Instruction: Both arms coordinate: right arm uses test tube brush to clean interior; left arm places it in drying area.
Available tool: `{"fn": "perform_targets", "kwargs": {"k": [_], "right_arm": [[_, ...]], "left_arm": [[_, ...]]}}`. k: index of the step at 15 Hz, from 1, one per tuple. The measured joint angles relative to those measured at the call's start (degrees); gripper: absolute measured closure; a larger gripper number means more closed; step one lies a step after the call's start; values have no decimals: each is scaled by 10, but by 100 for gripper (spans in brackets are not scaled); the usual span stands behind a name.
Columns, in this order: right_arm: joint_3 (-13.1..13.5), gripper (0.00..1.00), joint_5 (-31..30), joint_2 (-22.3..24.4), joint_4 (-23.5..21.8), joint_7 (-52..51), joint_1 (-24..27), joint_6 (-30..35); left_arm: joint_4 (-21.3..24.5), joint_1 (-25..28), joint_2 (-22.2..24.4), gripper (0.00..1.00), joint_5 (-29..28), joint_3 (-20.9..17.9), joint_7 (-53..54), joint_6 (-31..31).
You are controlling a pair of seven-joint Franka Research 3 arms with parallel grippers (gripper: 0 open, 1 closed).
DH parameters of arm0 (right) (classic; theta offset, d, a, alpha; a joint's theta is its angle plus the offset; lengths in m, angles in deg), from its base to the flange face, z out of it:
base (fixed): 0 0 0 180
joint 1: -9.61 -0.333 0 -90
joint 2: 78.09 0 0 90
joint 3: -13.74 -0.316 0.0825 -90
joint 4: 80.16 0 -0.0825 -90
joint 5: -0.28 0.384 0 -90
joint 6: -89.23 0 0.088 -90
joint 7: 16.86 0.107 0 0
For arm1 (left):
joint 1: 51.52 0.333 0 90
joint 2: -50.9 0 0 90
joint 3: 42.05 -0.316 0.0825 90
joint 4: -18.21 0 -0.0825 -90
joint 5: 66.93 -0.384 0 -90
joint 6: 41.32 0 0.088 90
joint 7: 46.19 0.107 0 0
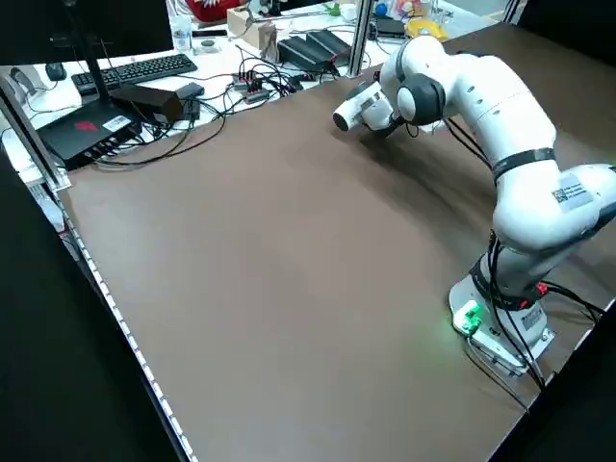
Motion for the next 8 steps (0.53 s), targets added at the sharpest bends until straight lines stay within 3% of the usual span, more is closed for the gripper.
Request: {"fn": "perform_targets", "kwargs": {"k": [8], "right_arm": [[0, 0, 0, 0, 0, 0, 0, 0]], "left_arm": [[0, 0, -4, 77, 0, -2, 7, 0]]}}
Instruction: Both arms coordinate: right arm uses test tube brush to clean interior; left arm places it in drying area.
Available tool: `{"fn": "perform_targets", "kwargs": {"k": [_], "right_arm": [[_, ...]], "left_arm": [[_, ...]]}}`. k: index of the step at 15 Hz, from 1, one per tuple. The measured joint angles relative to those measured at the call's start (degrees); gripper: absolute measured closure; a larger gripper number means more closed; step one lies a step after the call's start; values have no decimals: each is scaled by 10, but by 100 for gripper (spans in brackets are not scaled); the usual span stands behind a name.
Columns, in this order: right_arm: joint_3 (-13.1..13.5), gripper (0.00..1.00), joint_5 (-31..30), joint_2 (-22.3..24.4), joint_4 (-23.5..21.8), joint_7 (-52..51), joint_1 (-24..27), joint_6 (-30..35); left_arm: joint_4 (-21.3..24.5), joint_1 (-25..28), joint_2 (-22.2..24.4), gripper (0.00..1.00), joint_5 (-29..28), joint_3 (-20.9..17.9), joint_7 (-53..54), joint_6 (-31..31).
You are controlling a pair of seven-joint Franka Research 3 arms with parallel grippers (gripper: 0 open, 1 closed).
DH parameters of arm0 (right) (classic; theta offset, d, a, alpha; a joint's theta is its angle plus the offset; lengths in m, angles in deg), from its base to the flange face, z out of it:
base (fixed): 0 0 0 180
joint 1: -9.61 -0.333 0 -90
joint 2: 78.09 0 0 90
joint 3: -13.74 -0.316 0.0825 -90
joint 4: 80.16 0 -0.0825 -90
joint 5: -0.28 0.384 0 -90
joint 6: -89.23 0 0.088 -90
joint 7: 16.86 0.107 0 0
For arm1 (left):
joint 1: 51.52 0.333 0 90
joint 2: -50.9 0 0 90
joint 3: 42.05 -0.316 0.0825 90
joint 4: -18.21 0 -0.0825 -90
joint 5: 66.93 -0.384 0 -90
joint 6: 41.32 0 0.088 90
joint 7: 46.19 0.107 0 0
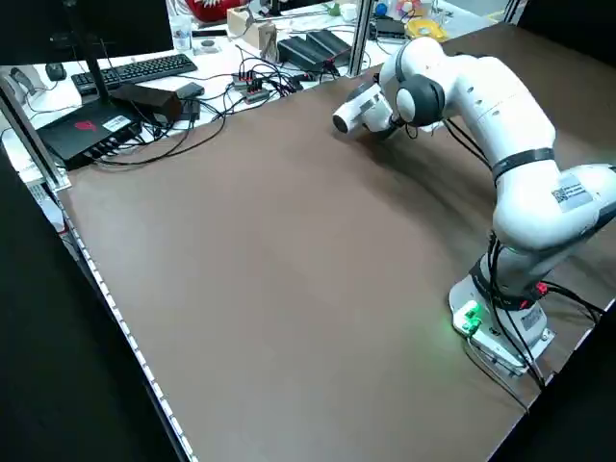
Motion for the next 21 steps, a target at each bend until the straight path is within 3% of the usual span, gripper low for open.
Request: {"fn": "perform_targets", "kwargs": {"k": [14, 16, 21], "right_arm": [[0, 0, 0, 0, 0, 0, 0, 0], [0, 0, 0, 0, 0, 0, 0, 0], [0, 0, 0, 0, 0, 0, 0, 0]], "left_arm": [[0, -3, -5, 76, 0, 0, 7, 0], [0, -3, -6, 60, 0, 0, 6, 0], [0, -3, -6, 10, 0, 0, -3, 0]]}}
